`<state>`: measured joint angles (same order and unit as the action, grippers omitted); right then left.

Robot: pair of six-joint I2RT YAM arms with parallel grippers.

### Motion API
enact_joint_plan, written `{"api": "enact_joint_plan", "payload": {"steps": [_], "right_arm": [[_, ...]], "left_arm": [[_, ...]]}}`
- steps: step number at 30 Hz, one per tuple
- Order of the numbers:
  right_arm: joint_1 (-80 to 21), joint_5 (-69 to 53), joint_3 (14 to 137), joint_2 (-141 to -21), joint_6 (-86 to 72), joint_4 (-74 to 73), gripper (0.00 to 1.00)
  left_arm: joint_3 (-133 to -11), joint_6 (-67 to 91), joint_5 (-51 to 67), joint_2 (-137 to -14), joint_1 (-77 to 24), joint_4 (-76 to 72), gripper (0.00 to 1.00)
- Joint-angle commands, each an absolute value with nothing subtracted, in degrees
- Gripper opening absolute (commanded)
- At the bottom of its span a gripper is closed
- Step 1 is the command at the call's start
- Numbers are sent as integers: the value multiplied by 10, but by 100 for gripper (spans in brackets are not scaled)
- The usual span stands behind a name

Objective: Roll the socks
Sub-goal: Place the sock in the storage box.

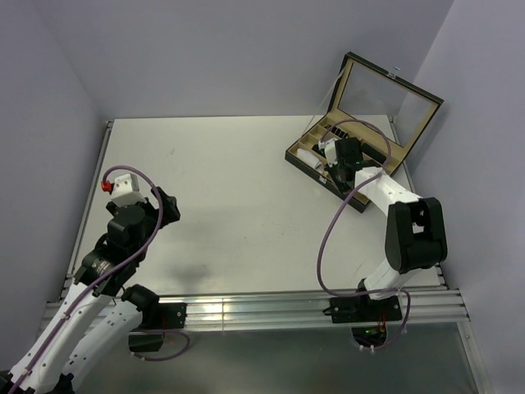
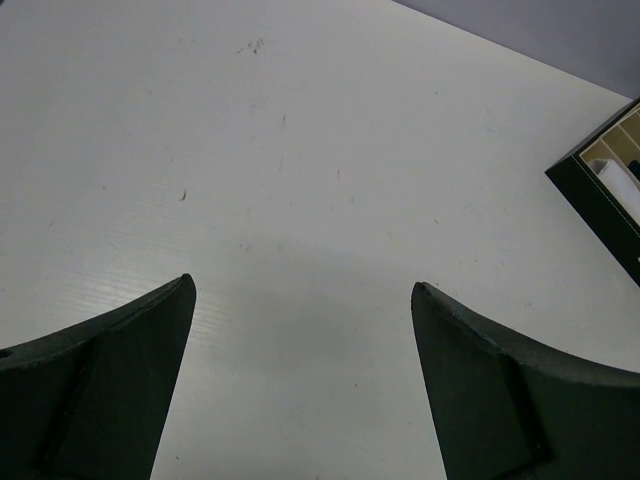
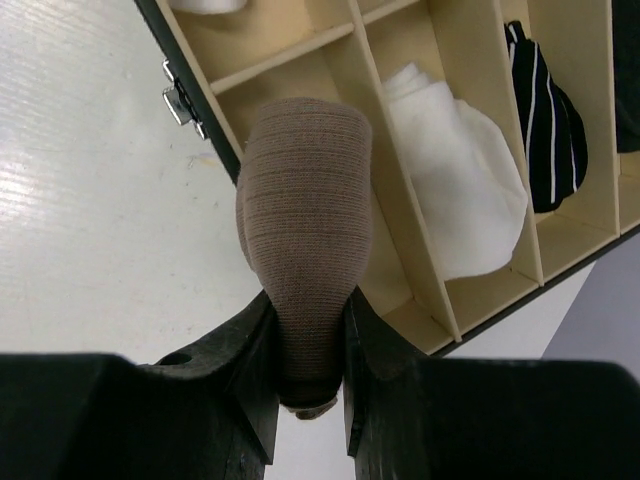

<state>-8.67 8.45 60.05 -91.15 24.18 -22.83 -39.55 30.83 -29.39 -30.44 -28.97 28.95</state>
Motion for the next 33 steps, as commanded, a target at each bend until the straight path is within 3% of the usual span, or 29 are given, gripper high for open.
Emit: {"api": "enact_joint_plan", "payload": {"steps": [1, 31, 33], "right_arm": [[-78, 70, 641, -929, 265, -220, 0], [-64, 83, 620, -966, 279, -200, 0], [-64, 89, 616, -974, 278, -191, 6]], "left_arm": [[-400, 311, -322, -309, -293, 294, 93], [-397, 308, -338, -357, -306, 275, 92], [-397, 308, -338, -355, -307, 276, 92]]}}
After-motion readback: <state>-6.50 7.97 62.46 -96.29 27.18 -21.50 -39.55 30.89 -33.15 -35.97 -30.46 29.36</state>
